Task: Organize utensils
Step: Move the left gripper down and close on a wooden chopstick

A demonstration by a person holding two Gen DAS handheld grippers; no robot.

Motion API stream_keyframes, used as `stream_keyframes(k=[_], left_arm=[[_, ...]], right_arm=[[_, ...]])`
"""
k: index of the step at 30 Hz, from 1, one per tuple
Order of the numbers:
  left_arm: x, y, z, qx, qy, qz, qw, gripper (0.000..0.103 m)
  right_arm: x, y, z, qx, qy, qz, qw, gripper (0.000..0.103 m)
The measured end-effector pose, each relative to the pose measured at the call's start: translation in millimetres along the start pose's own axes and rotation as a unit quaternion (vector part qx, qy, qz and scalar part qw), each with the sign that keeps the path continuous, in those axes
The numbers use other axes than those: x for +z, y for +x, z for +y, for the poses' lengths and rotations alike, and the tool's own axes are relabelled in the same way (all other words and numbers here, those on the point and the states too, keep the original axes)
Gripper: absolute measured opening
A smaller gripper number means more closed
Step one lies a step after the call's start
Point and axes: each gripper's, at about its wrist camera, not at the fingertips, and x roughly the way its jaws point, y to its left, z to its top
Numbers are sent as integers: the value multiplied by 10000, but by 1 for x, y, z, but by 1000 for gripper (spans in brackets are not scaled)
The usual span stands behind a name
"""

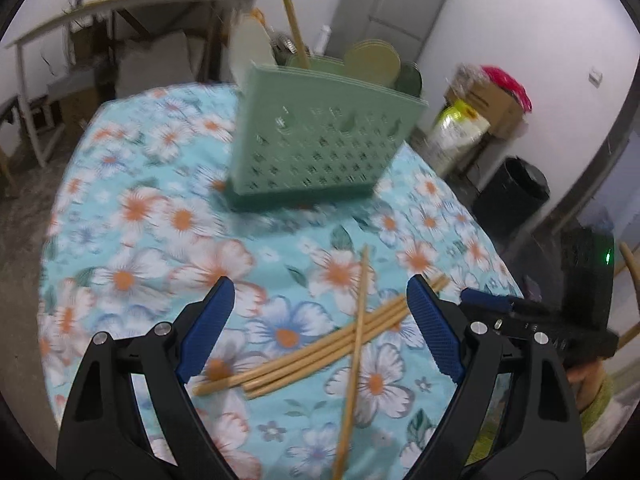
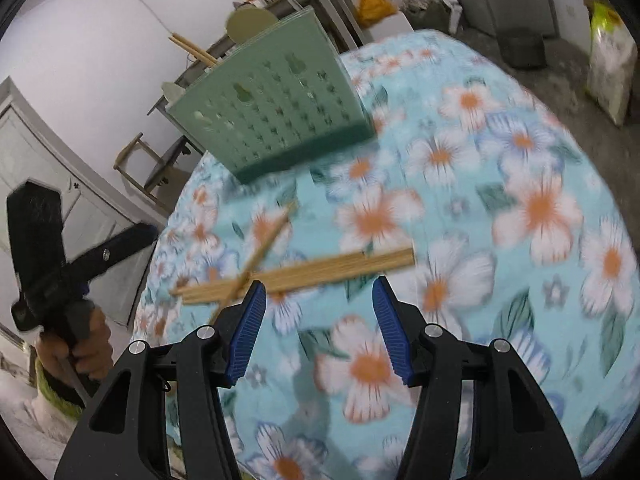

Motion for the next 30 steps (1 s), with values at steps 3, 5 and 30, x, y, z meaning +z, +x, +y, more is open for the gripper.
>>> stream_keyframes(k=[3,5,30], left_arm=[[8,18,-6,-159,84,261,9995,78],[14,32,-12,-280,187,453,9984,75],[19,135,-66,593,1176,1566,9789,12]], right_arm=[[-8,3,-8,27,79,51,10000,55],[-11,5,-12,51,146,69,9999,55],[-13,0,-47,707,604,4,9957,55]])
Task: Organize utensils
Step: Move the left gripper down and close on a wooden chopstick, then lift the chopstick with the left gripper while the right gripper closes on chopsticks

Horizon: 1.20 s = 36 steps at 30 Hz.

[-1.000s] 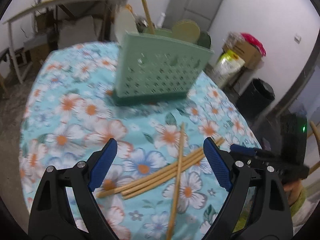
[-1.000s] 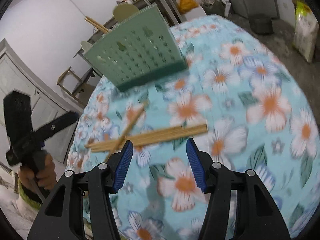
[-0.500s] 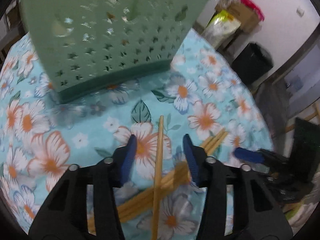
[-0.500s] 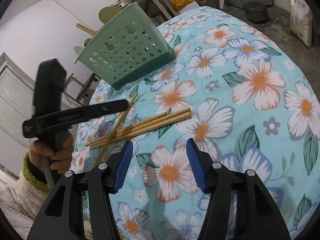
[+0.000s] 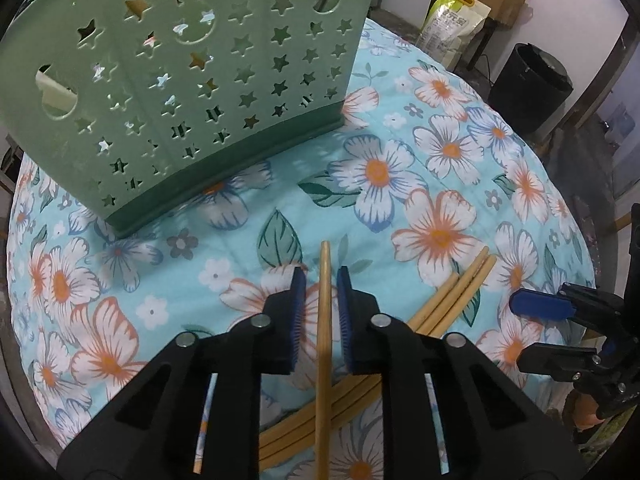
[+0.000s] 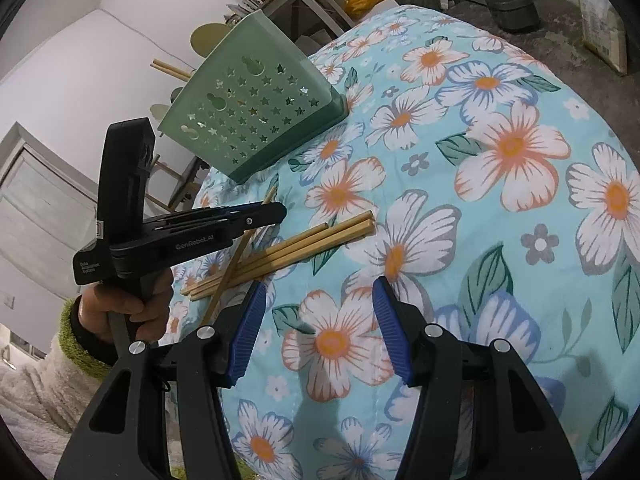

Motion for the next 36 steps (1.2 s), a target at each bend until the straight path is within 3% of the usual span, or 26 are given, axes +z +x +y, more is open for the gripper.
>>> stream_keyframes(k=[3,11,20,29,36], left_arm=[[5,3,-5,34,-11,-26,10000,5],[3,-10,6,-143,-191,-187,9995,4],[-4,-57,17,-378,-371,-700,9961,4],[-23,-107,37,-614,-778,-1321,9863,4],[-37,-117,54,-788,-1113,-1521,9789,4]], right_arm=[[-1,-2,-3,66,55,-13,10000,55],[0,-4,-8,180,185,2,9997,55],[2,1,-10,584,568,111,9966,55],[8,16,-13,921,1051,203,9900,47],[16,30,-20,1040,1561,168,9821,42]])
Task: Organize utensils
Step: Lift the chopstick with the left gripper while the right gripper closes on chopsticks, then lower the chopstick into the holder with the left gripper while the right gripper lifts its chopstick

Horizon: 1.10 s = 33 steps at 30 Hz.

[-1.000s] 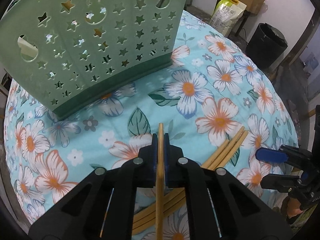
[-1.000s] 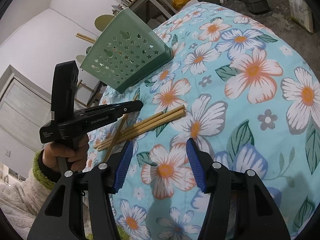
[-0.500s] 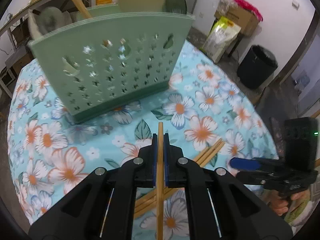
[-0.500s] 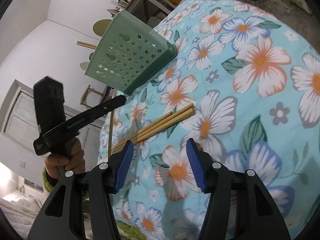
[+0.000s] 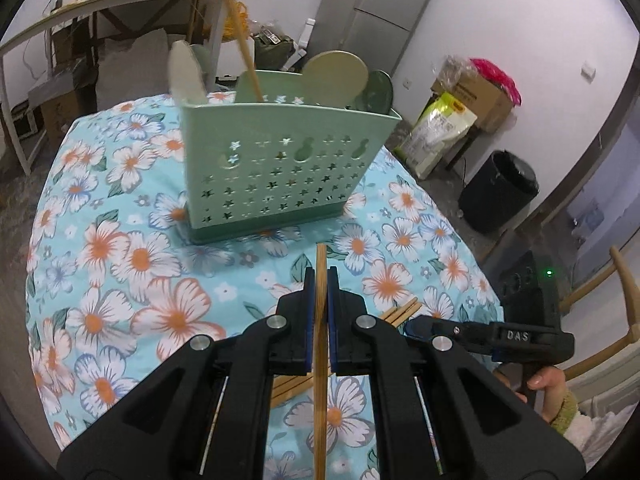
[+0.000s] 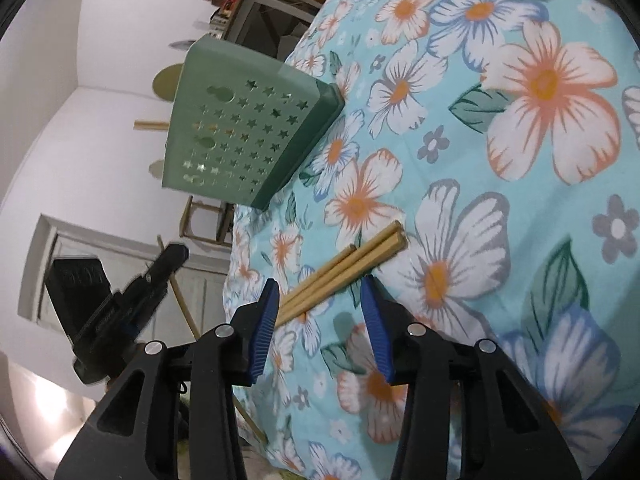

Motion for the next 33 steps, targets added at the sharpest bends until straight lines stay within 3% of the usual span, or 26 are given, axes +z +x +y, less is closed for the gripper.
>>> stream_keyframes(k=[4,8,21,33], left_arm=[[-4,-4,11,-114,-200,-43,9997,4],[-7,-9,18,-179,-296,-111,9993,4],[-16,-23,42,-367,-554,-263,9974,4],[-24,-40,57,-422,-717,-443,9956,5]], right_arm=[[3,6,-1,-64,165,-94,9998,35],[3,11,-4,-201,314,-179,9991,22],[7,16,-7,-415,664,-370,9962,18],[9,23,0,-654,609,-606,9942,14]])
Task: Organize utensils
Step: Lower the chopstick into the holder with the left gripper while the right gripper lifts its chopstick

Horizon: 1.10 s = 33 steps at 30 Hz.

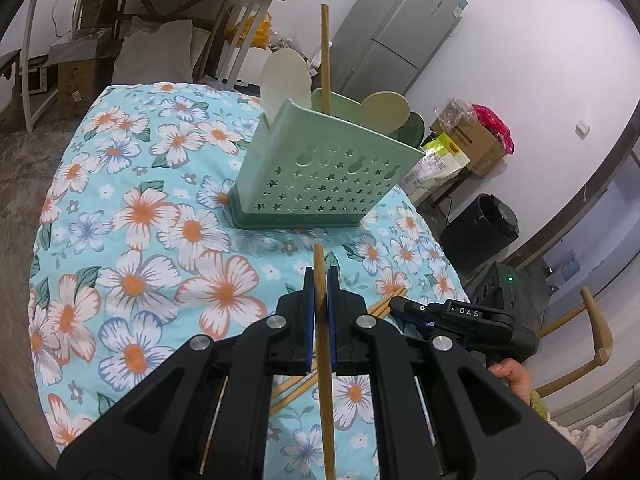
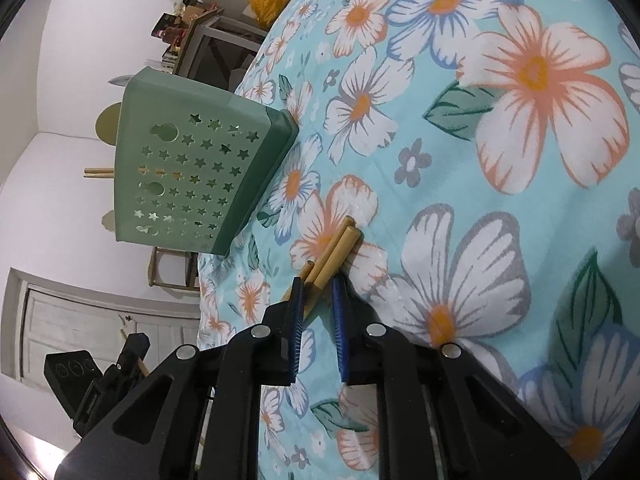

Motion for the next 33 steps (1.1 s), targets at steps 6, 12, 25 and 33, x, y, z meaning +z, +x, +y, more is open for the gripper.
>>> stream_keyframes(k=[6,12,25,33], left_arm=[[1,-9,4,42,-5,-67,10000,4],[4,-18,6,89,0,-172,9998,4],[25,-52,-18,40,218,-818,9964,4],[58,-74,-52,-6,497,-1490,9876,4]], right_arm=[[1,-16,17,24,-349,-199,9992,12],[-1,-54,62,-83,-1368,-768,9876,10],[-21,-130,126,155,-2743,-1694,9465,7],[-23,-149,133,407,-2880,-1892,9379,7]])
